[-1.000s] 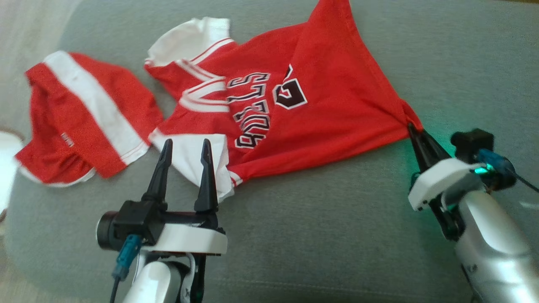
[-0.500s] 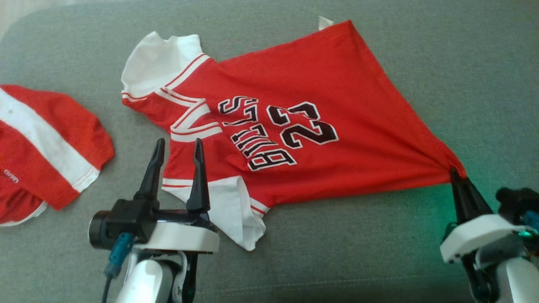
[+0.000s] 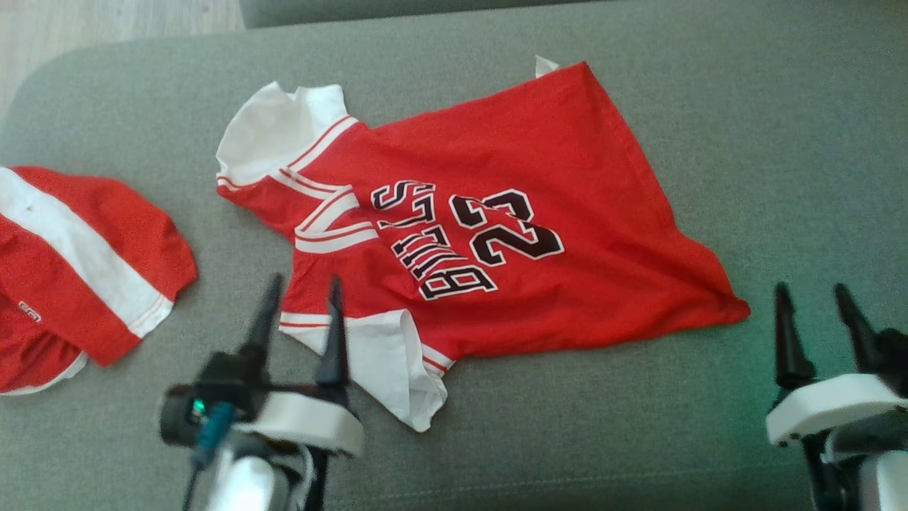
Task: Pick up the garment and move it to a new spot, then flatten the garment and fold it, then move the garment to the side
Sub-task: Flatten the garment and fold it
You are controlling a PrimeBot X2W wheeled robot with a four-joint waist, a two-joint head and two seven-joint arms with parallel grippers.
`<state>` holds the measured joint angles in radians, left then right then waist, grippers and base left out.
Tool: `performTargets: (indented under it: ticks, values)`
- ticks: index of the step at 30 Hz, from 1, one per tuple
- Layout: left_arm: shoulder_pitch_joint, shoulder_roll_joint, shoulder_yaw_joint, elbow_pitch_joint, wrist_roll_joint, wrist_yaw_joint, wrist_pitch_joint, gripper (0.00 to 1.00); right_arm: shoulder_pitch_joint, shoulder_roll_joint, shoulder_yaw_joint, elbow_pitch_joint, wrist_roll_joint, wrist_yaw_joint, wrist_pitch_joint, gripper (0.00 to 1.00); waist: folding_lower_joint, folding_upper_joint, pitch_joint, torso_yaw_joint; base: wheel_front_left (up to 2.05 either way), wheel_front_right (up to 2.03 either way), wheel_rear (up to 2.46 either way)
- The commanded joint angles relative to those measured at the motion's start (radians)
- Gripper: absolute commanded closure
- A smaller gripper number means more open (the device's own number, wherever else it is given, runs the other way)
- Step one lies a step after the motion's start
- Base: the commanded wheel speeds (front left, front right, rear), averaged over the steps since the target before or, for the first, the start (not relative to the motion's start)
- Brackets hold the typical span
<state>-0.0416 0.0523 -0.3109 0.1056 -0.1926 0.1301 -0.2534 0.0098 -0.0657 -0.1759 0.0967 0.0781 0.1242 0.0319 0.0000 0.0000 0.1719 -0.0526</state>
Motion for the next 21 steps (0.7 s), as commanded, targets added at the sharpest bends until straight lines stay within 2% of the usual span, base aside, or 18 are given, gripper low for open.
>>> performTargets:
  ticks: [1,6,12,21]
  values:
    - [-0.006,0.002,0.013,-0.018,0.011,-0.008,0.004,0.00,-0.011,0.000,0.007,-0.046,-0.011,0.007,-0.015,0.00,0.0000,0.0000,-0.015,0.000,0.00,0.00,0.00]
    - [-0.010,0.001,-0.057,0.044,0.018,-0.046,0.072,0.00,-0.019,0.011,-0.025,-0.109,-0.037,0.007,-0.023,0.00,0.0000,0.0000,-0.036,-0.003,0.00,0.00,0.00]
    - [-0.071,0.000,-0.110,0.143,0.034,-0.066,0.115,0.00,-0.048,0.014,0.035,-0.114,-0.030,0.007,-0.027,0.00,0.0000,0.0000,-0.039,-0.016,0.00,0.00,0.00]
    - [-0.155,0.001,-0.134,0.262,0.079,-0.042,0.108,0.00,-0.071,0.015,0.085,-0.083,-0.003,0.007,-0.035,0.00,0.0000,0.0000,-0.037,-0.020,0.00,0.00,0.00]
